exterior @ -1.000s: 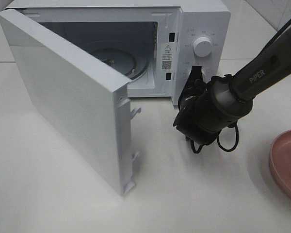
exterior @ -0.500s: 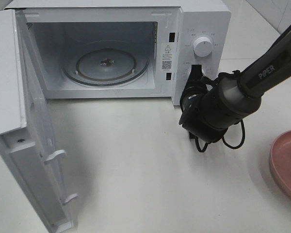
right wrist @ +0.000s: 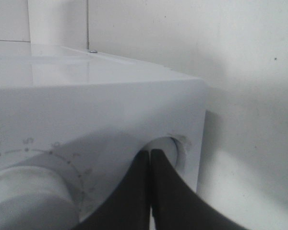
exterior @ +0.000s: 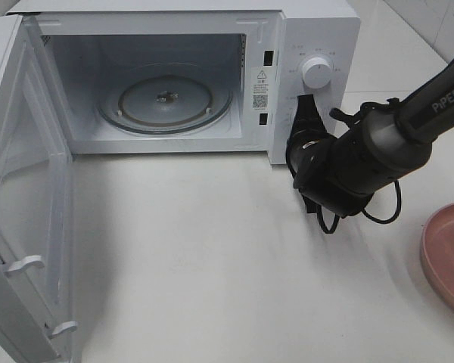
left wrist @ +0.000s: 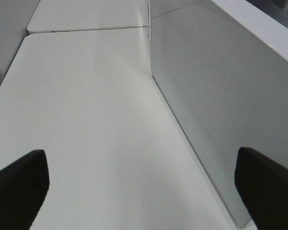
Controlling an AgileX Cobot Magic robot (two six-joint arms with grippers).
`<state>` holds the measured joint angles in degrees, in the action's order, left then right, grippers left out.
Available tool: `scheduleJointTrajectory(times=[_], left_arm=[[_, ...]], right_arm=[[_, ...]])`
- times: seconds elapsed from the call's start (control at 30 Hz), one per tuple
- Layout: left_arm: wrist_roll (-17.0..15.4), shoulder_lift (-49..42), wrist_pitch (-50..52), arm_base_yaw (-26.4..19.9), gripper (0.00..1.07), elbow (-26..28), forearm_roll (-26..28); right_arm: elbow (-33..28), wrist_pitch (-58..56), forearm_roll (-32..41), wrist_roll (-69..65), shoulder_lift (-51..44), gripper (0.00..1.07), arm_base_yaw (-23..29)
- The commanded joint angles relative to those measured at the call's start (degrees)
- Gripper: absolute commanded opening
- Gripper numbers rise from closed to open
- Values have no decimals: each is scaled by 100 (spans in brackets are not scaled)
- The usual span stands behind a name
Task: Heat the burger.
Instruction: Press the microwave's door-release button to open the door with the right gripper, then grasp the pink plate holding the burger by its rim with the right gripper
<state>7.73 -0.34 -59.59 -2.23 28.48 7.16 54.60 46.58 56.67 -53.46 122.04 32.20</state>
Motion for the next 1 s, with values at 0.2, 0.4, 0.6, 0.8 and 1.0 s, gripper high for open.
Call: scheduleJointTrajectory(times=[0.2,0.4,0.6,0.8,1.0], left_arm=[[-6,-115,23,-11,98,-17,23],[-6,-115,23,-11,98,-17,23],[-6,-115,23,-11,98,-17,23],[-6,-115,23,-11,98,-17,23],[-6,-115,23,-11,98,-17,23]], right_arm=[[-258,-160,-413,315,-395,0,-40],[-527,-705,-407,837,-659,1,-40],[-728,-1243,-413,1473,-922,1,-40],[-1014,-1759,-413,2664,-1375,2,-40],[-1043,-2395,-413,4526,-1874,4,-40]])
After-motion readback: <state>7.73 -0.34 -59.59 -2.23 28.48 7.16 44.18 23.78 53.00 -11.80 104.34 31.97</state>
